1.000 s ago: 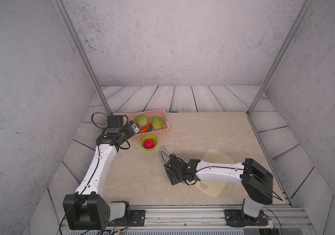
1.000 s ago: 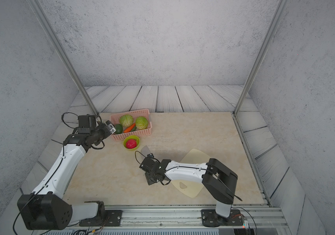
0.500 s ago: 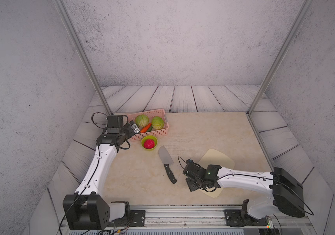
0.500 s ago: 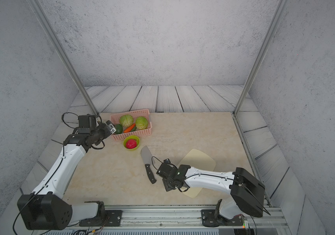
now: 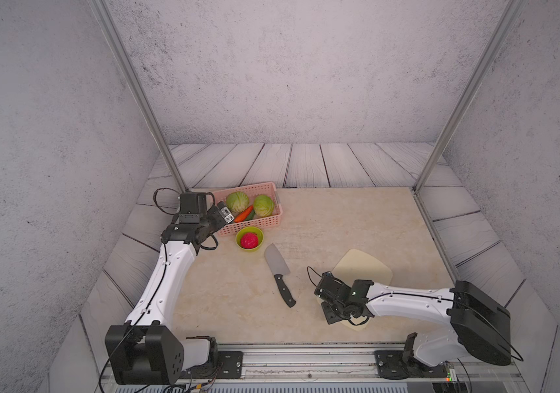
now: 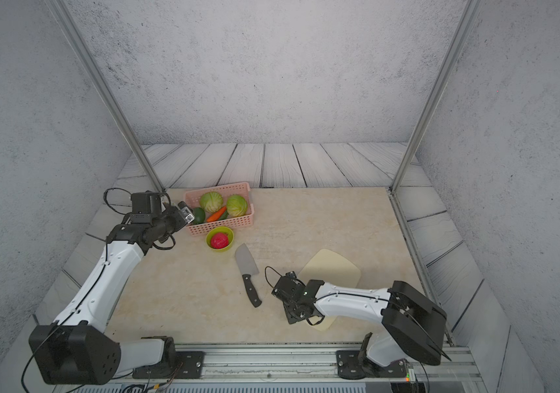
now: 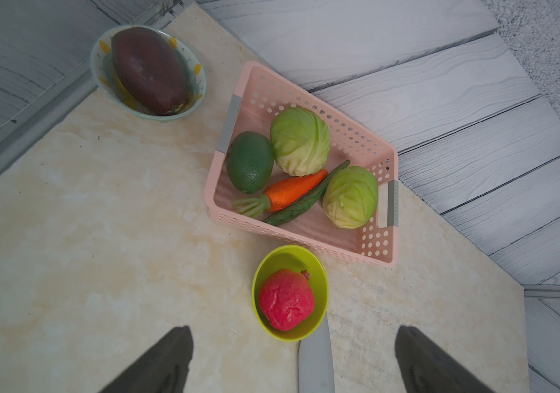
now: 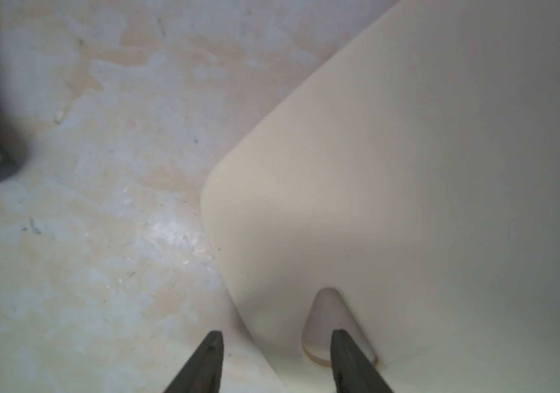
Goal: Align the knife with the edge of the cutting board
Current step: Adjust the work surface at the center of the board.
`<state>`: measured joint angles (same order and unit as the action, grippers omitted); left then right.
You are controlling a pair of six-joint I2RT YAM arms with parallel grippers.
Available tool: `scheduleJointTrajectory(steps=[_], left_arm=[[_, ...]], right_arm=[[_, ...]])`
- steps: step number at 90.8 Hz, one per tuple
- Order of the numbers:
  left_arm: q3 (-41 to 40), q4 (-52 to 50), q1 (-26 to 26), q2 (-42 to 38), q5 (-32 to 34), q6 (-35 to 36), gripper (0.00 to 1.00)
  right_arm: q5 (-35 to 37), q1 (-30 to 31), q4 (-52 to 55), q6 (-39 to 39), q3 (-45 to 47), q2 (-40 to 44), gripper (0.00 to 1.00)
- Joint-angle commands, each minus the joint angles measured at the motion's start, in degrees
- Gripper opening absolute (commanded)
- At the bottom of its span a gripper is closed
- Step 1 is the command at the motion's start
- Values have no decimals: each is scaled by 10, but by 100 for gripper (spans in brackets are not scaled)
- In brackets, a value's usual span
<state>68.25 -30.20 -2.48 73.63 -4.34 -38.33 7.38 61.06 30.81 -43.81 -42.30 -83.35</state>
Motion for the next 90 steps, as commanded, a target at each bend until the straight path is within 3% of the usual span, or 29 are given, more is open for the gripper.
scheduleJointTrajectory(steps=[1, 27, 64, 78, 90], left_arm=[[2, 1, -4, 2, 0, 12, 98], [3, 2, -3, 2, -1, 11, 98], [4, 2, -4, 7, -8, 11, 98], [6, 2, -4, 15, -19, 12, 98], [8, 2, -5, 23, -37, 16, 98]], right_arm=[[-16, -2, -20, -6, -3, -21, 54], [-30, -12, -56, -5, -26, -83, 52], [-83, -88, -108, 10, -170, -184, 50], [-145, -123, -136, 15, -234, -229, 59], [-176, -150, -140, 18, -256, -220, 65]])
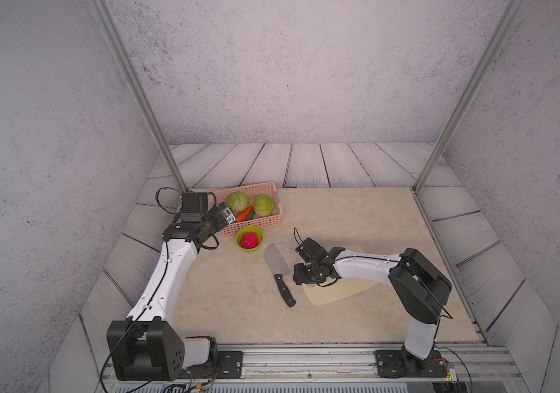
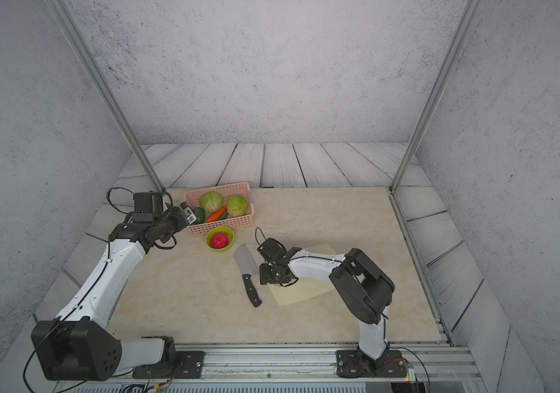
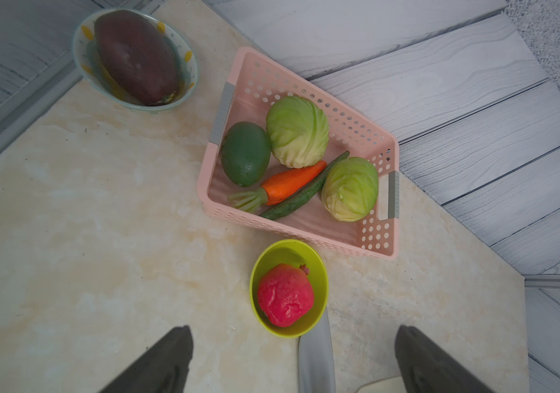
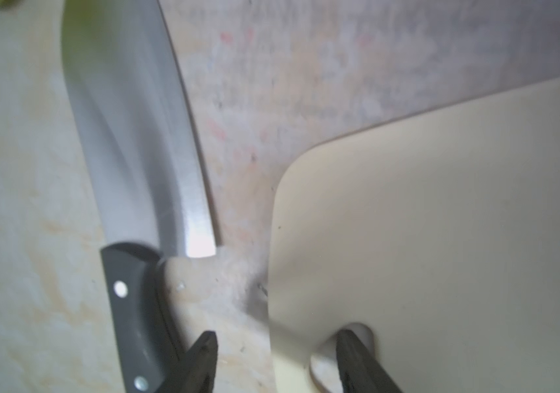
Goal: Align the knife with the edge of the cutting board
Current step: Adjust the work surface at the center of the board.
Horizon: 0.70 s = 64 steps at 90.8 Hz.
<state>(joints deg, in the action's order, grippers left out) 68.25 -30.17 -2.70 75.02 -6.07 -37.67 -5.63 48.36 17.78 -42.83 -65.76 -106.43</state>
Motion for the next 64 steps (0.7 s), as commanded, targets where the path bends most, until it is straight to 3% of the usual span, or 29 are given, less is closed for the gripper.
scheduleJointTrajectory(steps=[1, 18, 40, 64], left_arm=[[8, 2, -3, 10, -21, 9, 98], [15, 2, -8, 26, -62, 5, 98], [28, -5, -40, 65, -116, 21, 98], [50, -36, -108, 97, -130, 43, 98]], right_arm=[[-46, -24, -7, 9, -22, 14, 65], [-53, -53, 46, 38, -17, 88, 76], [-65, -134, 85, 55, 70, 209, 91], [-98, -258, 132, 90, 144, 304, 94]])
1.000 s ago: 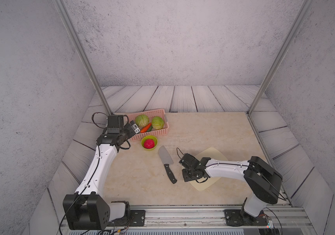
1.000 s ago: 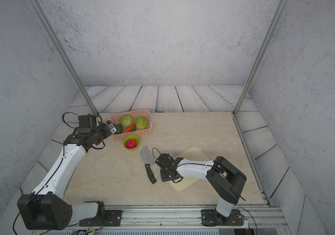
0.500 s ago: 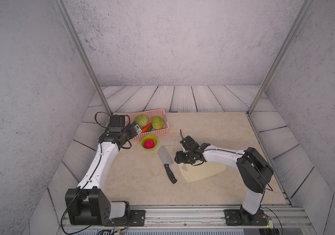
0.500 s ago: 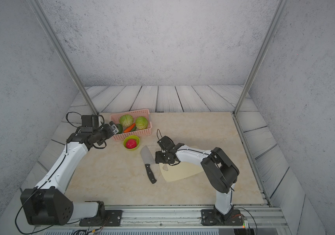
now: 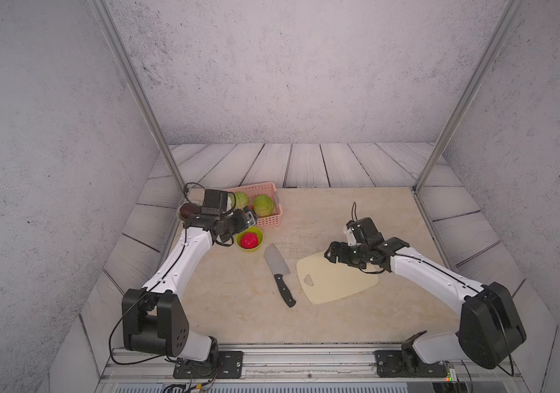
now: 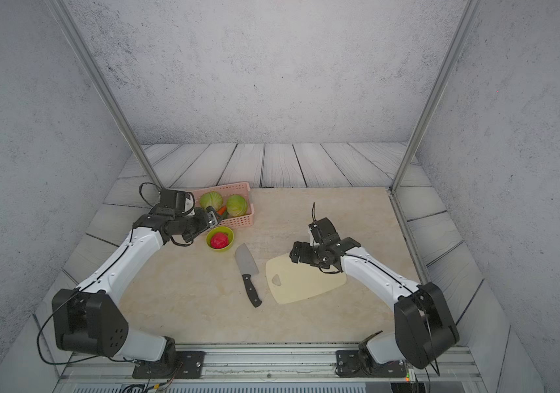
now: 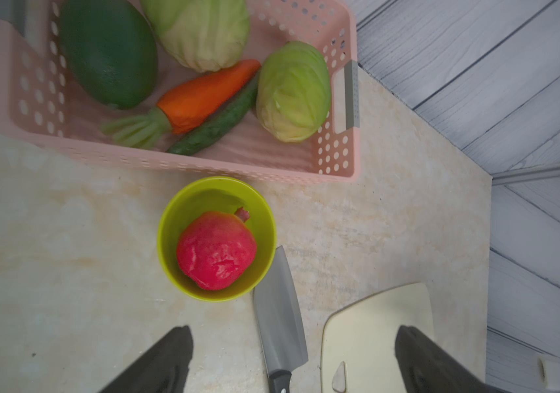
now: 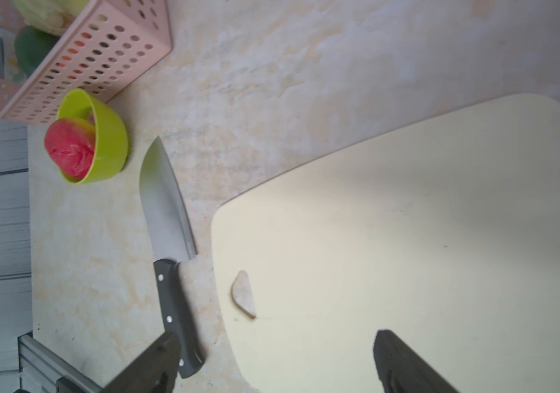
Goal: Align the knife with the edge of the cutting board
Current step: Adjust the work surface at the center of the board.
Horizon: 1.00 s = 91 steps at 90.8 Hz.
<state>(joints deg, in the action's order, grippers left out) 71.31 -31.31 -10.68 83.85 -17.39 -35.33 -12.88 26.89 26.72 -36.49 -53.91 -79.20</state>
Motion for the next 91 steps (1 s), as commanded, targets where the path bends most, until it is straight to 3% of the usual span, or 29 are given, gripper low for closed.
scheduleJointTrajectory(steps=[1, 17, 52, 91], left_arm=[[20, -24, -33, 9, -17, 20, 98], [27, -34, -100, 36, -31, 17, 98], [47, -72, -230, 97, -36, 9, 98], [21, -39, -306, 153, -98, -42, 98]], right_arm=[[-27, -49, 43, 28, 29, 35, 94], [-53, -128, 33, 36, 88, 67, 97], [-62, -202, 4, 45, 153, 77, 99], [-74, -249, -4, 67, 175, 82, 99]])
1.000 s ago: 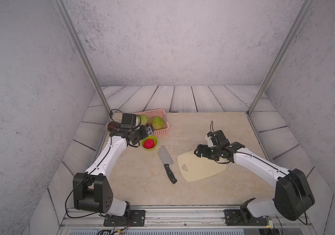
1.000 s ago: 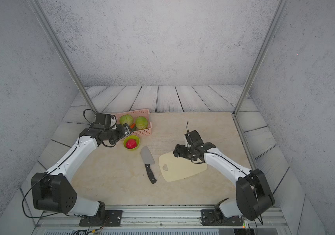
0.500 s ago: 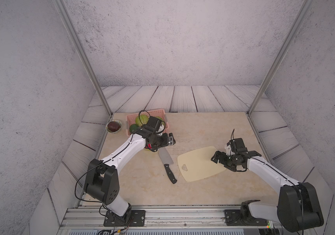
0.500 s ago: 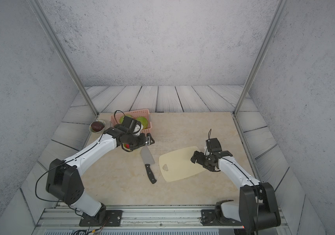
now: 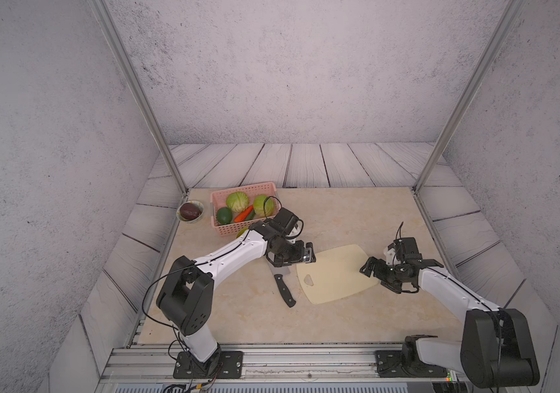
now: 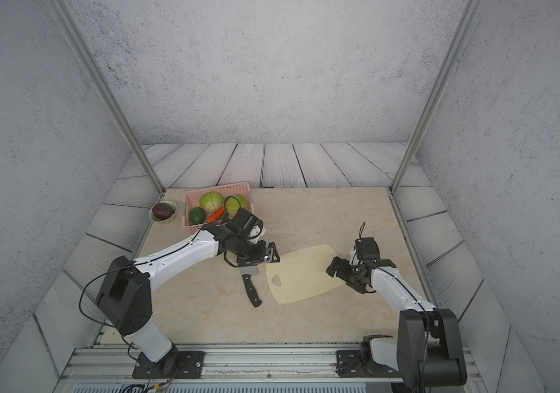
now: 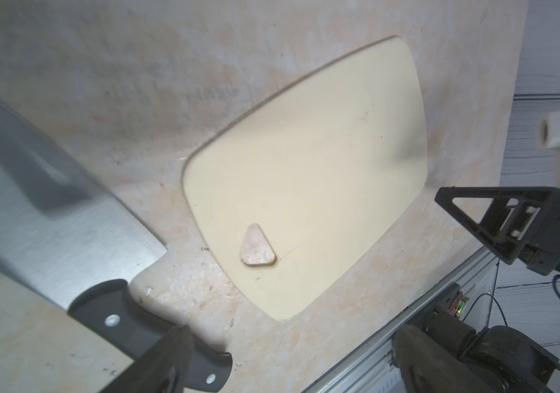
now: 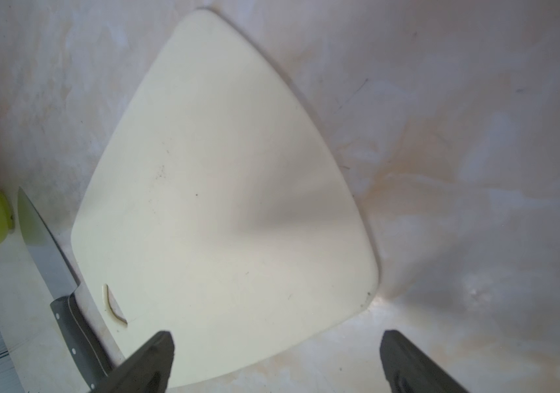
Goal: Align the knife with the edge of the cutting board
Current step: Adjust the work surface at the center of the board.
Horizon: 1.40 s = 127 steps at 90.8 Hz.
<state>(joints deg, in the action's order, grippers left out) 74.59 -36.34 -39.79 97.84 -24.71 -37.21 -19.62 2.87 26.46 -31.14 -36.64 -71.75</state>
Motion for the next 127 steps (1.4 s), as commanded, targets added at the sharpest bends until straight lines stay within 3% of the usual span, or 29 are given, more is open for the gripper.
scheduleJointTrajectory(steps=[1, 49, 89, 127], left_arm=[[-13, 13, -15, 14, -25, -24, 98], [-16, 14, -25, 62, -23, -41, 98], [-6, -4, -25, 103, -16, -46, 98], [-8, 1, -25, 114, -16, -52, 98]], right_arm=[[-6, -8, -2, 13, 3, 7, 99], [-38, -9, -59, 12, 32, -34, 99], [-29, -1, -47, 8, 53, -10, 99], [21, -2, 20, 19, -53, -56, 99]])
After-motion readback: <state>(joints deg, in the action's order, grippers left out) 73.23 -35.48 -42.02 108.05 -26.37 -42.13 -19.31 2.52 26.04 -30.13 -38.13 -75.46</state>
